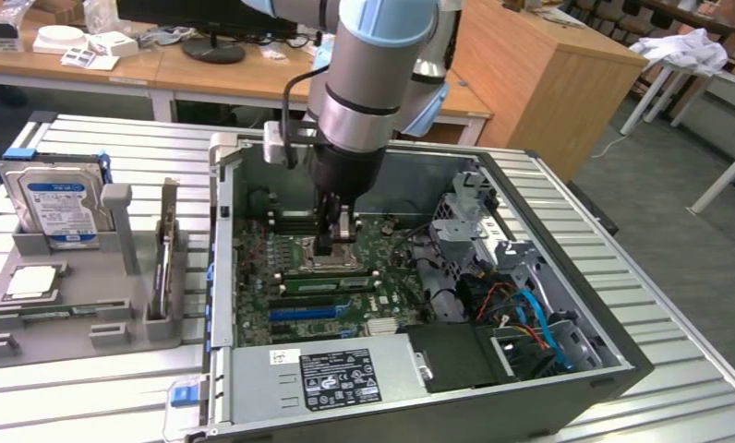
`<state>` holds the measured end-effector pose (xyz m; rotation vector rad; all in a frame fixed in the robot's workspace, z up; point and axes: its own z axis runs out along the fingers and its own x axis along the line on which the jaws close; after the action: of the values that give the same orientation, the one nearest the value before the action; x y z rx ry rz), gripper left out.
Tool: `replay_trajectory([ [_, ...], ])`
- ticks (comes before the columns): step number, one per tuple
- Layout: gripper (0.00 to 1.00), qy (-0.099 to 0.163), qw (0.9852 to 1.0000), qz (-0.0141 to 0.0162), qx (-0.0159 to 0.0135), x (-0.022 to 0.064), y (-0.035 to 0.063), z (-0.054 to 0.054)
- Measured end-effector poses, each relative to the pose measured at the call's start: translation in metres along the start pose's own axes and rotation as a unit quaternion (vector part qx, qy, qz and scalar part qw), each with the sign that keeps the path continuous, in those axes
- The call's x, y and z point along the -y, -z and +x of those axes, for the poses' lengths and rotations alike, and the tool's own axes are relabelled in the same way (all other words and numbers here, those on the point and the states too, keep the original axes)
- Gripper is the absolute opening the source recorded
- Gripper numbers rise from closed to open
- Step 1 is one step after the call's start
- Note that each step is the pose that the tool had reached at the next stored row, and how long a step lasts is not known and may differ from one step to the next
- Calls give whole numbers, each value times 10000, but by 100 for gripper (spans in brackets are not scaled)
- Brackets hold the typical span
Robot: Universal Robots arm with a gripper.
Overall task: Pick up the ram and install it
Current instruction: 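Press down the ram until it locks into place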
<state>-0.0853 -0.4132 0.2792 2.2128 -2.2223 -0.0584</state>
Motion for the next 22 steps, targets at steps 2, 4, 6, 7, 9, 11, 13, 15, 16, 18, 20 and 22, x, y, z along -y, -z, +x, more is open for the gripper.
replay_trajectory([
  [2, 10, 0, 10000, 0, 0, -1, 45, -1],
  [4, 10, 0, 10000, 0, 0, -3, 92, -2],
  [6, 10, 0, 10000, 0, 0, -5, 177, -4],
  [7, 10, 0, 10000, 0, 0, -6, 198, -4],
  [9, 10, 0, 10000, 0, 0, -7, 245, -6],
  [11, 10, 0, 10000, 0, 0, -9, 300, -7],
  [13, 10, 0, 10000, 0, 0, -11, 353, -8],
  [15, 10, 0, 10000, 0, 0, -12, 411, -9],
  [16, 10, 0, 10000, 0, 0, -13, 440, -10],
  [18, 10, 0, 10000, 0, 0, -14, 488, -11],
  [20, 10, 0, 10000, 0, 0, -16, 534, -12],
  [22, 10, 0, 10000, 0, 0, -17, 577, -13],
])
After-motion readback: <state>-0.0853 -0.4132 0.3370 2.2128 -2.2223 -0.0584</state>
